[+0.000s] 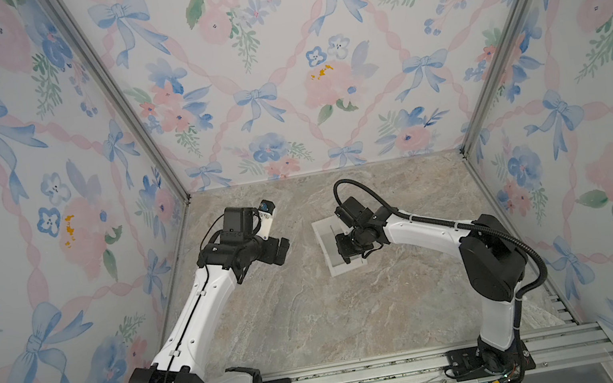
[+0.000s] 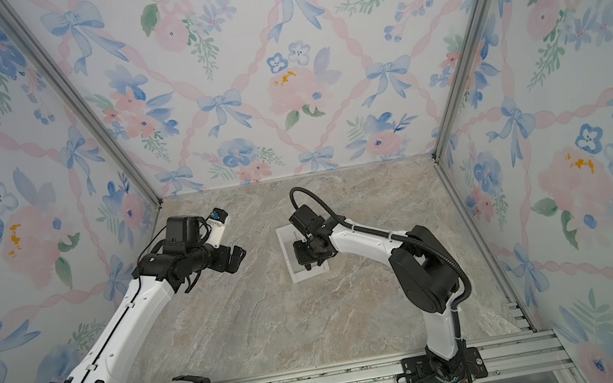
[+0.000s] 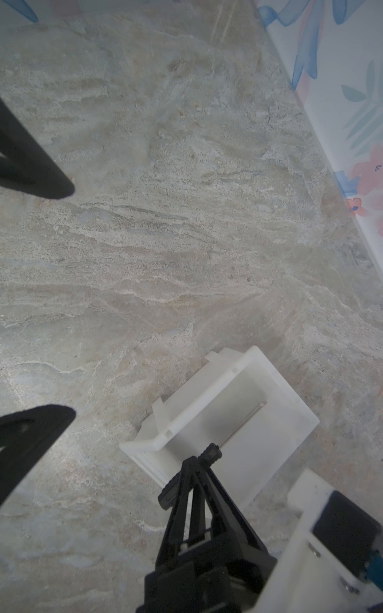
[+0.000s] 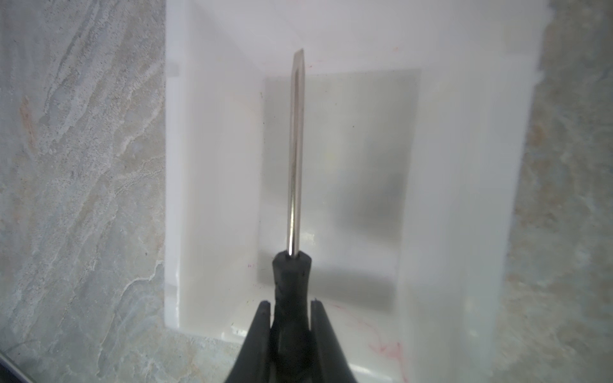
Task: Put the screwdriver in the bin
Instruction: Place the screwdriver into the bin.
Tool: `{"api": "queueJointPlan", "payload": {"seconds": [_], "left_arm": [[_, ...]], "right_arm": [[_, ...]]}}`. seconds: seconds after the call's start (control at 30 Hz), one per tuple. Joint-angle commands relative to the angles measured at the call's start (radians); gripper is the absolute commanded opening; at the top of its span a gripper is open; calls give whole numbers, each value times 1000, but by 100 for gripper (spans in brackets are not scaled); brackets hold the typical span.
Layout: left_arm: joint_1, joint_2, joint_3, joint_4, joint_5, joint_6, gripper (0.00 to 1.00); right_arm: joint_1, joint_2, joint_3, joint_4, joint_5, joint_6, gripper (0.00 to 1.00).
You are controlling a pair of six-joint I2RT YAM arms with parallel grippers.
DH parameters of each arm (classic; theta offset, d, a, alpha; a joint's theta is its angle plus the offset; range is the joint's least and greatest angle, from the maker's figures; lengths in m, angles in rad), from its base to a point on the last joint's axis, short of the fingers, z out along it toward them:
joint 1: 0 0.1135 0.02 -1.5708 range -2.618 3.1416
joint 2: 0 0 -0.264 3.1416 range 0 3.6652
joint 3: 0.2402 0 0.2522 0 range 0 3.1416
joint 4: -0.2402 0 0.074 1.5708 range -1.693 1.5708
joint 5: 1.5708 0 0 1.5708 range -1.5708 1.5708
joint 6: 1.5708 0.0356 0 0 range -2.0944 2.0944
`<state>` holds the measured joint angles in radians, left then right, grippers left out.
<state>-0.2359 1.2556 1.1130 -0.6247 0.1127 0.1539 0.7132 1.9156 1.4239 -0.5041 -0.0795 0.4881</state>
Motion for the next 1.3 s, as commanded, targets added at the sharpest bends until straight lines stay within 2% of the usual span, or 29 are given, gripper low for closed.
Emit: {"api": "queueJointPlan", "payload": {"seconds": [0.0, 0.63, 1.27], "left_arm": [[-6, -21, 9, -9, -8, 10, 98], [-6, -31, -8, -10, -4, 10, 98], [-5, -23, -6, -8, -9, 13, 98]], "right_arm": [[-6, 35, 40, 13, 29, -29, 18], [8, 174, 128, 38, 64, -35, 20], [22, 158, 132, 42, 106, -60, 37]]}}
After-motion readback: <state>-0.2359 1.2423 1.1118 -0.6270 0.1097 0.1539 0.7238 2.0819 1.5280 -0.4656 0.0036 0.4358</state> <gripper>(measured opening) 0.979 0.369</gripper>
